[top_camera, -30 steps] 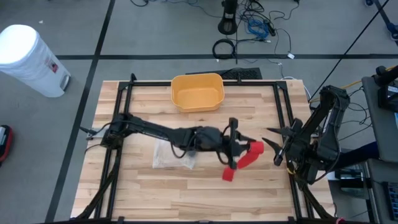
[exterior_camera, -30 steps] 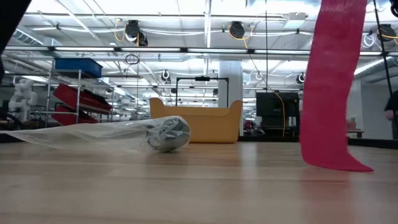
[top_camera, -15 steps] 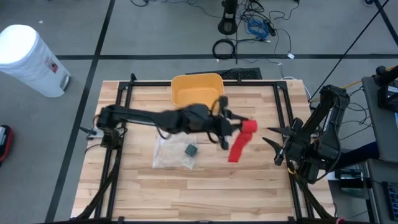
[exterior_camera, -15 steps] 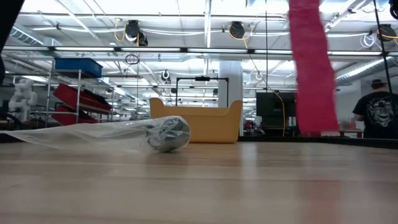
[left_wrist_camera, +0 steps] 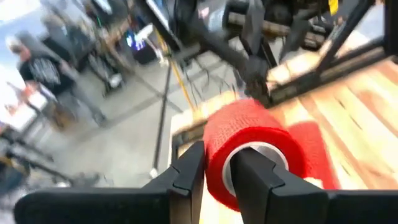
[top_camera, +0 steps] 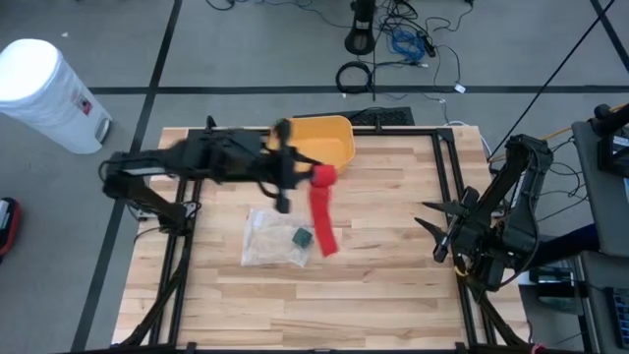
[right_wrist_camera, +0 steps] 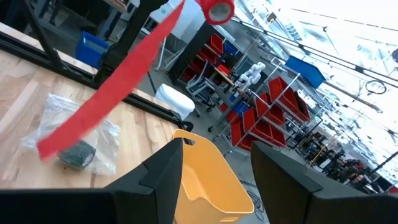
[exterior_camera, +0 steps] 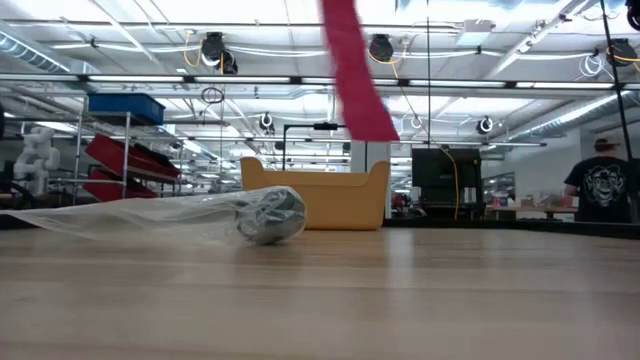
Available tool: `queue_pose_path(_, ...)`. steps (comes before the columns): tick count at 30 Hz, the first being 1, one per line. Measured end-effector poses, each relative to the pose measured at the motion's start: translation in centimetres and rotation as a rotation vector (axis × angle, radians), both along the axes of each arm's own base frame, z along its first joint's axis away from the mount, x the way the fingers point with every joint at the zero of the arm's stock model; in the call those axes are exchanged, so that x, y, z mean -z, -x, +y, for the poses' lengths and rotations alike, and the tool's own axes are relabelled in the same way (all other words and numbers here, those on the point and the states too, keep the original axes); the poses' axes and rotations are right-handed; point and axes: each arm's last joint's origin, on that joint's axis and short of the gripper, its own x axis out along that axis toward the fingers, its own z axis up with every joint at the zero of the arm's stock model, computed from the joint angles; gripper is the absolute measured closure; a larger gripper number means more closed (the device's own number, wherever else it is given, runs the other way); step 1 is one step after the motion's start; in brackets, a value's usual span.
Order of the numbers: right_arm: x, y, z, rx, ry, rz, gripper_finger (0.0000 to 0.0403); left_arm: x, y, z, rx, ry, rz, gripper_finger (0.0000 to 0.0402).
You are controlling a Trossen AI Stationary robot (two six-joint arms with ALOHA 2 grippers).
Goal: Roll bandage
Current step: Roll the red bandage
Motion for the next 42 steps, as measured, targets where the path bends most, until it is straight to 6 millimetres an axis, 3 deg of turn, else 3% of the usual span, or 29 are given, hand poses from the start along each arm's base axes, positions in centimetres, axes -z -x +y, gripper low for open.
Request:
queue_pose_path(3,0.0,0.0,0.0,0.000,0.003,0.001,0.0227,-0.8,2.7,0.0,-0.014,0.046,0.017,0.0320)
queue_pose_path(6,0.0,0.0,0.1,0.000,0.007,0.003,0.0227,-0.3,4.7,-0.3,-0.002,0.057,0.030,0.0320)
queue_pose_path(13,0.0,-0.1,0.1,0.001,0.007,0.002,0.0227,3.8,9.2,0.0,-0.067,0.129,0.000,0.0320)
queue_pose_path(18,-0.1,-0.1,0.1,0.007,0.009,0.003,0.0227,8.2,10.5,-0.7,-0.019,0.160,-0.128,0.0320)
queue_pose_path(26,-1.2,-1.2,1.1,0.037,0.035,0.015,0.0227,14.1,9.3,-1.9,0.050,0.199,-0.343,0.0320)
queue_pose_path(33,-3.2,-3.0,3.0,0.045,0.050,0.072,0.0227,16.0,6.7,-3.7,0.153,0.228,-0.411,0.0320)
queue_pose_path(42,-5.0,-8.5,3.4,-0.300,-0.050,0.247,0.0227,17.0,4.5,-6.1,0.232,0.187,-0.475,0.0320)
